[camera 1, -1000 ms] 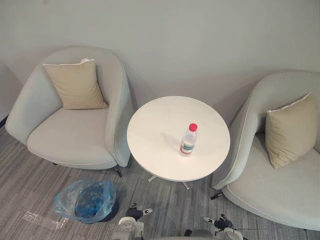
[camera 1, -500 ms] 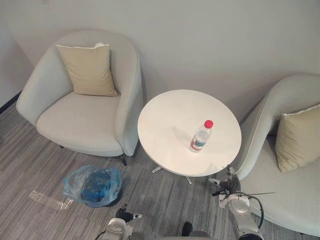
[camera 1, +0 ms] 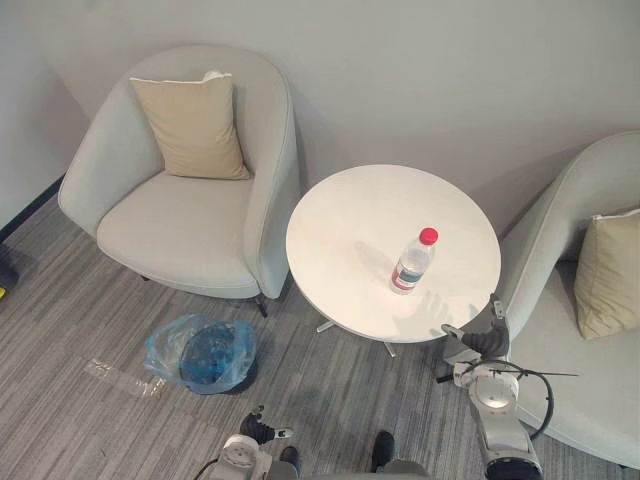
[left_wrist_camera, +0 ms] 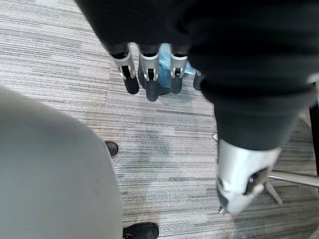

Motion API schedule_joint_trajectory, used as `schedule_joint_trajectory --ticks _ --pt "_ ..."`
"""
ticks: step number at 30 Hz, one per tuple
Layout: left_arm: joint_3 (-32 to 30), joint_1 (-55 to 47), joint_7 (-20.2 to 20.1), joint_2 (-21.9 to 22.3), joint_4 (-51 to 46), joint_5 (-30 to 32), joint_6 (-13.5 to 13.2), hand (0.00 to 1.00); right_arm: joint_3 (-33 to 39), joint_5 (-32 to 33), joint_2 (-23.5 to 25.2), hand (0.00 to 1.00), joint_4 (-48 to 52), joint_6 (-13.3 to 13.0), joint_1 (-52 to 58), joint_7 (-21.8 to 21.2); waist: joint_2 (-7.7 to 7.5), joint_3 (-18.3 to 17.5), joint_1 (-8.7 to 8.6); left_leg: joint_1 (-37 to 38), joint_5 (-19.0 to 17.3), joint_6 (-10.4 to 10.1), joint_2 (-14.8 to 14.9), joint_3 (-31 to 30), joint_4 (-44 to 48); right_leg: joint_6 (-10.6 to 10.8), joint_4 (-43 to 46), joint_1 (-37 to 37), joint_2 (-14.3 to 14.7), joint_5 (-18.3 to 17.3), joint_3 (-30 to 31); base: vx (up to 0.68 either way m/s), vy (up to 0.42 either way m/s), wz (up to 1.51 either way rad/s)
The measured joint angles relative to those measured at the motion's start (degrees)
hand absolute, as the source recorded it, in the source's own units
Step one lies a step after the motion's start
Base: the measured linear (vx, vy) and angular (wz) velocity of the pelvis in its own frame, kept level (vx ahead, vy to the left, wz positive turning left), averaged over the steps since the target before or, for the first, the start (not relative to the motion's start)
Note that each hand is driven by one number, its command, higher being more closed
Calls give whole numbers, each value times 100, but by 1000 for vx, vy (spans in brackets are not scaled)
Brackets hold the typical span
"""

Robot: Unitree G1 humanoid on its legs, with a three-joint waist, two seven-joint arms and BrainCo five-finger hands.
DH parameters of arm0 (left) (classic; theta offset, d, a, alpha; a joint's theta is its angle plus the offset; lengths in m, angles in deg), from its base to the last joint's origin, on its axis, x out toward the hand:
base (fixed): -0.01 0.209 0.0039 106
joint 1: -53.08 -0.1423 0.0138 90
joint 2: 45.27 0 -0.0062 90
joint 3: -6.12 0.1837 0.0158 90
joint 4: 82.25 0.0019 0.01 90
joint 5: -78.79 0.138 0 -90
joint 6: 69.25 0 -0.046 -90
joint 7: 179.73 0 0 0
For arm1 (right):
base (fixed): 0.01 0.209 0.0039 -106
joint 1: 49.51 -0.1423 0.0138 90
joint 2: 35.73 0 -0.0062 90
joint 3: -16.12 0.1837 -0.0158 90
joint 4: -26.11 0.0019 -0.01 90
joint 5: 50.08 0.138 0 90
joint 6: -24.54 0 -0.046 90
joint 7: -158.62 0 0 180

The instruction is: Gather rubbish on tea table into small bin, then transfer packed bag to large trash can.

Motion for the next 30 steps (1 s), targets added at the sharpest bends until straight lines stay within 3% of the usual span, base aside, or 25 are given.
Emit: schedule_joint_trajectory --ticks 8,22,30 --pt "19 -1 2 -3 -44 -15 -1 0 -7 386 -18 0 -370 6 -372 61 17 56 16 -100 0 1 -14 -142 29 -1 -13 0 -1 0 -112 -12 2 9" --pt "-21 85 16 16 -379 -191 -113 0 -239 1001 -62 0 -973 43 -1249 88 74 516 252 -456 13 -8 -69 -420 131 -20 -11 -172 -34 26 -332 -15 6 10" --pt "-82 87 48 84 -600 -360 -152 0 -222 1057 -57 0 -973 46 -1732 363 128 715 387 -688 17 -4 -146 -566 300 4 90 -272 -110 -41 -504 0 20 13"
